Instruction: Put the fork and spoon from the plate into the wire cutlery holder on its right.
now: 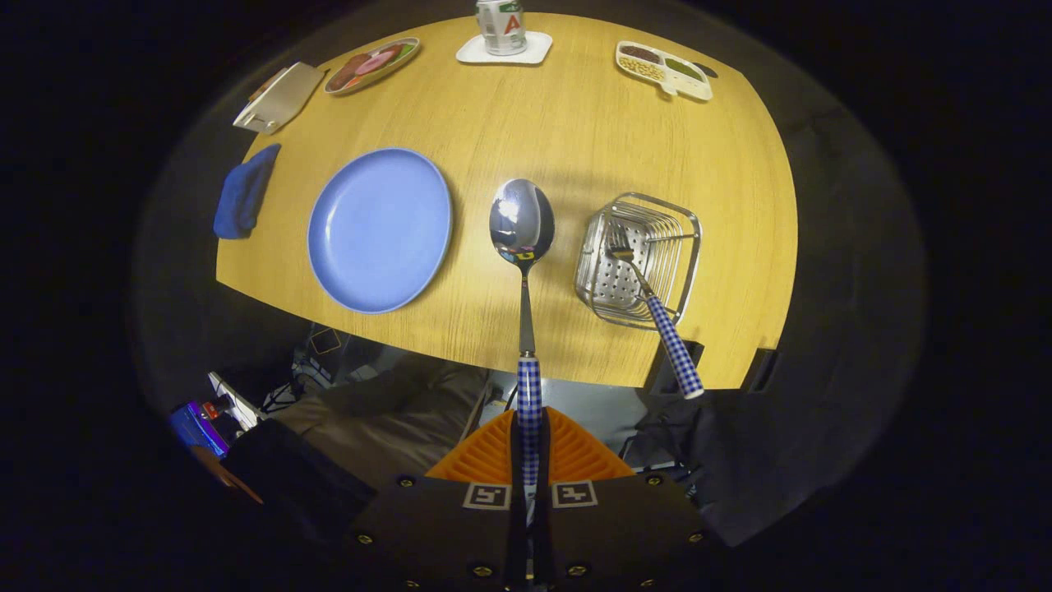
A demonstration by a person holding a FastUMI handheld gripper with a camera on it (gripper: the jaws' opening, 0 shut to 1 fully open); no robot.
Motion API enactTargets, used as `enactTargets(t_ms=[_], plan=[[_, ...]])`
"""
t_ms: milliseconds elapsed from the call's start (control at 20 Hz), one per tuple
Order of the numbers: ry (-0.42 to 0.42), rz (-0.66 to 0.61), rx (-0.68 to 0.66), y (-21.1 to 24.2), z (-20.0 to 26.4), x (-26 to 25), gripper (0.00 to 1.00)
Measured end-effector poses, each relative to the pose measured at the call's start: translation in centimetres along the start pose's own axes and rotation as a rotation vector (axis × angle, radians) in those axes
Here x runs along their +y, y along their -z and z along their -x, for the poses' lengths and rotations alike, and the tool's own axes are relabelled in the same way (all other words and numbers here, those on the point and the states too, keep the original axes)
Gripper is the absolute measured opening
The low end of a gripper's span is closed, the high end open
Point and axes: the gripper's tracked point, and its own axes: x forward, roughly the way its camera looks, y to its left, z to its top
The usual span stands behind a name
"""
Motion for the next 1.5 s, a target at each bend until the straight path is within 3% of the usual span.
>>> enactTargets(t_ms=[200,450,750,900,1500], plan=[[-0.061,-0.077,0.009,0.5,0.9,-1.8,0.04],[-0.022,-0.141,0.056,1.1,0.5,-5.1,0.04],[-0.065,-0.146,0.158,0.9,-0.6,-4.4,0.04],[-0.012,-0.126,0.198,0.6,-0.9,-5.4,0.04],[0.03,-0.097,0.444,-1.3,-1.1,-5.5,0.04]])
